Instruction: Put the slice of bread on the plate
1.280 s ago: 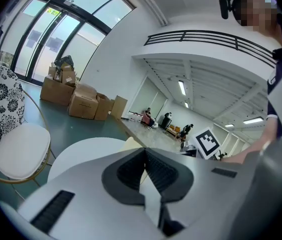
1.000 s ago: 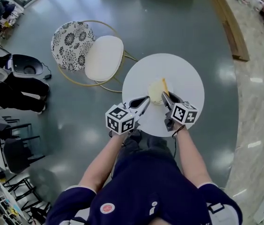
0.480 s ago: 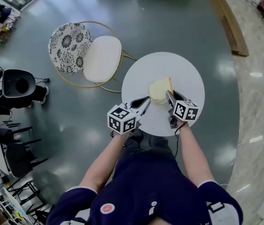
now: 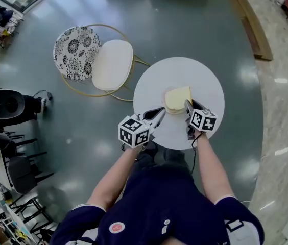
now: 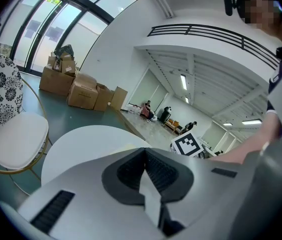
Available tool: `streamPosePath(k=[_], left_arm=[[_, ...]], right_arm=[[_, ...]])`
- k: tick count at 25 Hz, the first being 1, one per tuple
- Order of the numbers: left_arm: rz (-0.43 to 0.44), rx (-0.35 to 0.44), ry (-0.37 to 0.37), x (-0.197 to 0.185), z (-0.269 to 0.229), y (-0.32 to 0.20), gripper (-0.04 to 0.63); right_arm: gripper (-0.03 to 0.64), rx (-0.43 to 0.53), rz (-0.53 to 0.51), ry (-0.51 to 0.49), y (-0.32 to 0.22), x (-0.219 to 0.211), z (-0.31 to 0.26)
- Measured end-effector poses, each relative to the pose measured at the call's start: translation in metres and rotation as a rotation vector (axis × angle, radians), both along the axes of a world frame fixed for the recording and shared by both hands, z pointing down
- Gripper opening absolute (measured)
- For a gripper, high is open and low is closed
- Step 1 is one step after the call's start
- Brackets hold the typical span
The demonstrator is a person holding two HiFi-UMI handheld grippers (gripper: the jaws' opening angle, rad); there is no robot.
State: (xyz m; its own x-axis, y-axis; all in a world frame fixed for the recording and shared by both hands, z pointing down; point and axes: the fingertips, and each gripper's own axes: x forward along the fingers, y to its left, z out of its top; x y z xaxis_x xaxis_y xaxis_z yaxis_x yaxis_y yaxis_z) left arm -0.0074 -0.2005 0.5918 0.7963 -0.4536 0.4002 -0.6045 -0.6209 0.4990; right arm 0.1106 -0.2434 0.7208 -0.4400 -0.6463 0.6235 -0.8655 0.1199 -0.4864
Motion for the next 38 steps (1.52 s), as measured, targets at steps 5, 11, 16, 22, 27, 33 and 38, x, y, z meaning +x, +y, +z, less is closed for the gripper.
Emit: streamPosePath(k=[5,11,16,22,27,33,38], left_arm=[[-0.001,-0.009,-0.010,0.003,0.003,0.003,0.006],[0.000,-0.016,-0.023,0.009,0.001,0.006,0.006],[0.011,-0.027,-0.036,0.009,0.009,0.005,0.006],[0.032,-0.021,-0.030,0.019,0.007,0.003,0.006],[0.042,0.001,-0.023,0.022,0.001,-0.003,0.006],[0.063,0.035,-0.001,0.028,-0.013,-0.010,0.006],[0.082,0.089,0.037,0.035,-0.039,-0.018,0.006]], right_arm=[[0.103,-0.012,0.010,0.004,-0.005,0.008,0.006],[0.104,-0.025,0.002,-0.021,-0.005,0.015,0.011],[0.114,-0.022,-0.035,-0.040,-0.006,0.012,0.018],[0.138,-0.024,-0.071,0.005,-0.010,0.012,0.018],[0.140,0.009,-0.044,-0.025,-0.013,0.016,0.004],[0.138,0.110,-0.033,-0.075,-0.020,0.017,-0.049],[0.114,0.236,-0.049,-0.100,-0.016,0.015,-0.109]])
